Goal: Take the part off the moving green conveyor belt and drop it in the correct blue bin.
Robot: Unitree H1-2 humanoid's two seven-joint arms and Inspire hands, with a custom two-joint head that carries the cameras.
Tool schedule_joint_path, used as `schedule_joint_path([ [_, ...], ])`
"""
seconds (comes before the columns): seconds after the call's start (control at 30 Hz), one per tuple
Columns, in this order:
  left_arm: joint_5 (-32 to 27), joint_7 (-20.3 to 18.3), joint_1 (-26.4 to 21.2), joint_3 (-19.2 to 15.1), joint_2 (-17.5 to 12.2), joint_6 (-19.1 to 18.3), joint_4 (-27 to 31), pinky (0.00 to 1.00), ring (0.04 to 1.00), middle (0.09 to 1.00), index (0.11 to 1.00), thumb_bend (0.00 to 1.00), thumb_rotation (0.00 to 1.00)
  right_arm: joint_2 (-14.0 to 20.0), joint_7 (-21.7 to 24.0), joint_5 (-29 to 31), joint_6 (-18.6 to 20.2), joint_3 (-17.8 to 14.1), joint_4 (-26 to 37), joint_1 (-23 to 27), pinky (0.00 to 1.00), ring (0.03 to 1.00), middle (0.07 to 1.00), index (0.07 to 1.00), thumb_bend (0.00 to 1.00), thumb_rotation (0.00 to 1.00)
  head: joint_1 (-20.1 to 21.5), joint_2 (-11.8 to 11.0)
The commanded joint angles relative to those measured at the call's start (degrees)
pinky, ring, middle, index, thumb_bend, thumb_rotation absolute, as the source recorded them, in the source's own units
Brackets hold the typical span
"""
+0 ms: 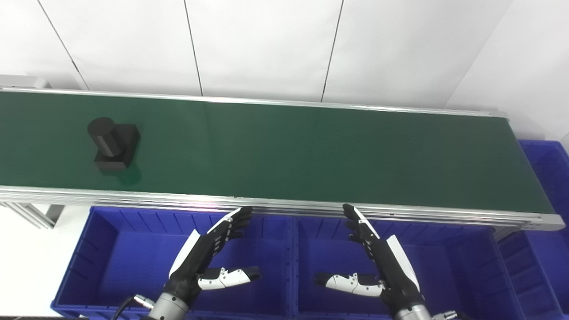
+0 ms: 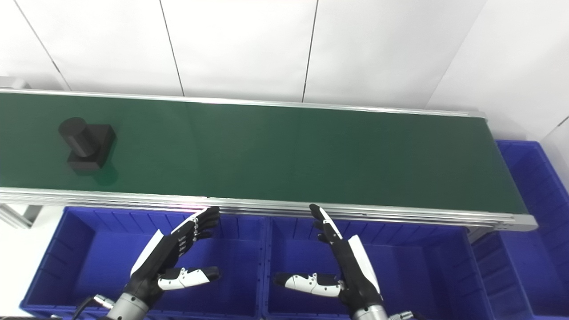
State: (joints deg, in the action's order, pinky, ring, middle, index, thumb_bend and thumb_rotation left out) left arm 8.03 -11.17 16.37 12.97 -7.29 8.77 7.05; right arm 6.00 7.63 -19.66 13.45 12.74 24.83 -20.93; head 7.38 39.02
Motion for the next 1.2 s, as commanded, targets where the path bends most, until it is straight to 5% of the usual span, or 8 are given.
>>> schedule_joint_path([
  [0.0,-0.9,1.4,-0.9,-0.5,0.7,4.1,-0.3,0.83,0.864,0.875,0.862,0.79,0.41,-0.2,-0.6,0.2,-2.2,0.2,0.0,0.6,0.86,0.923,0.944,0.954,0.79,0.27,-0.3,0.4],
  [0.47,-2.5,0.9,0.2,-0.3,0.5,3.7,1.9,0.84,0.860,0.863,0.865,0.78,0.37,-0.6,-0.4,-1.2,-1.0,1.5,3.2,-0.4,0.88,0.934,0.964,0.964,0.79,0.29,1.2,3.3],
  [0.77,-1.5,1.7,0.4,-0.4,1.3,1.0,4.7,0.82,0.846,0.850,0.855,0.78,0.34,-1.1,-0.8,1.2,-0.7,-0.5,4.8,-0.1,0.87,0.914,0.935,0.946,0.80,0.27,0.2,5.4],
  [1.17,0.6,2.4,0.3,0.3,3.6,-1.1,5.2,0.82,0.849,0.853,0.863,0.77,0.32,-1.0,-1.3,4.1,-1.4,-3.4,3.8,0.2,0.87,0.912,0.931,0.947,0.79,0.22,-1.8,5.3],
])
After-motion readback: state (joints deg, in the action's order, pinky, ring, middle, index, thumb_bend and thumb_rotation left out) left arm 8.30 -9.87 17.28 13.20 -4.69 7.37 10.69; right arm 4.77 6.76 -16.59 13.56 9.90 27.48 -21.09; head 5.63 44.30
